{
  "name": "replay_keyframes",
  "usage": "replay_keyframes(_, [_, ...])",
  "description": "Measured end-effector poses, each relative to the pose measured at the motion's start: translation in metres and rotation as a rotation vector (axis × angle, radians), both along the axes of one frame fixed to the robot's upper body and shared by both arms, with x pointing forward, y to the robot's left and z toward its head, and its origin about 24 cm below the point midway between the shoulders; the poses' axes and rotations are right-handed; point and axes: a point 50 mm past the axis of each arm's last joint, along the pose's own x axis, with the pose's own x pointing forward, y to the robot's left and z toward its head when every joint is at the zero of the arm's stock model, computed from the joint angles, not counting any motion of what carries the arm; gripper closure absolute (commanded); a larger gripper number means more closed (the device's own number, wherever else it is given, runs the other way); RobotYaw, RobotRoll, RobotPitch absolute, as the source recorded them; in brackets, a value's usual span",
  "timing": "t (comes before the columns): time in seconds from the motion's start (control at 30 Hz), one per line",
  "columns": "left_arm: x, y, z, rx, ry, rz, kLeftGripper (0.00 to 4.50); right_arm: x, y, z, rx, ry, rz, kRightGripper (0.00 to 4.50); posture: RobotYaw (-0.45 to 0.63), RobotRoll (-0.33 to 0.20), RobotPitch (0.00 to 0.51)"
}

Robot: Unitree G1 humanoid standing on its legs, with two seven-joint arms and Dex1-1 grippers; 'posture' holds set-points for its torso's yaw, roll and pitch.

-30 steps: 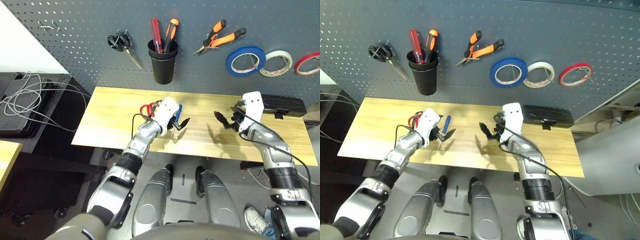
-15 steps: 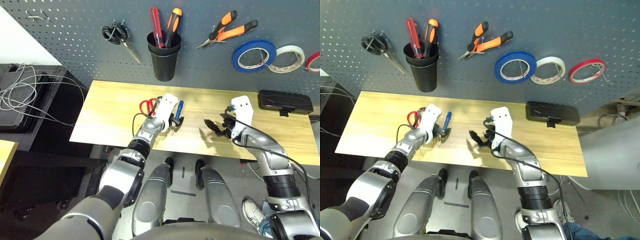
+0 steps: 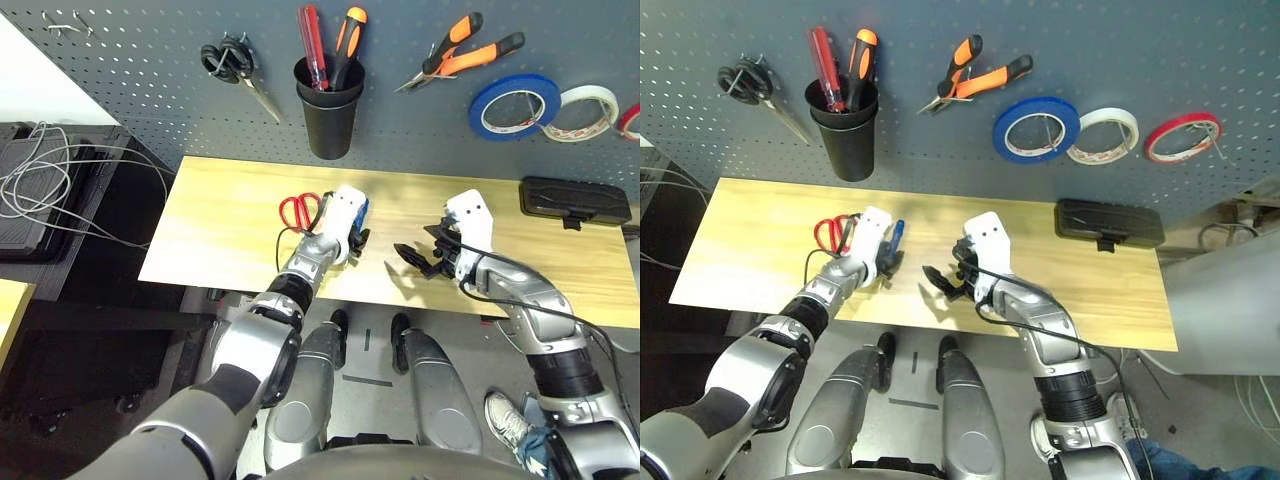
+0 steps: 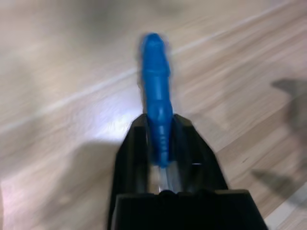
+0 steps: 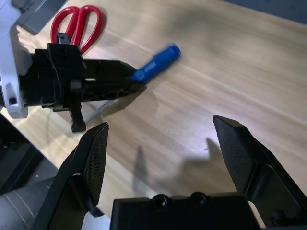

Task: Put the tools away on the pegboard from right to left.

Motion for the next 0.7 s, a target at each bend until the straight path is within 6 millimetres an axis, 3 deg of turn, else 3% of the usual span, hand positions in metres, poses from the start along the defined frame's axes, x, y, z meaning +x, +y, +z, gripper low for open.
replay_keyframes(0.3, [-0.015,0.017,0.017,-0.094,-0.254,0.040,3.98,0.013,-0.003,0.019,-0.003,-0.079,0.075,0.00,0.03,0.000,0.294])
replay_keyframes(0.37, [-0.028,0.026,0.033,-0.141,-0.377,0.028,3.98,0.012,-0.005,0.022,-0.006,-0.078,0.134,0.00,0.04,0.000,0.287])
replay_keyframes(0.7, [-0.062,0.039,0.092,-0.277,-0.636,-0.053,3.98,0.009,-0.001,0.036,-0.021,-0.152,0.296,0.00,0.05,0.000,0.283])
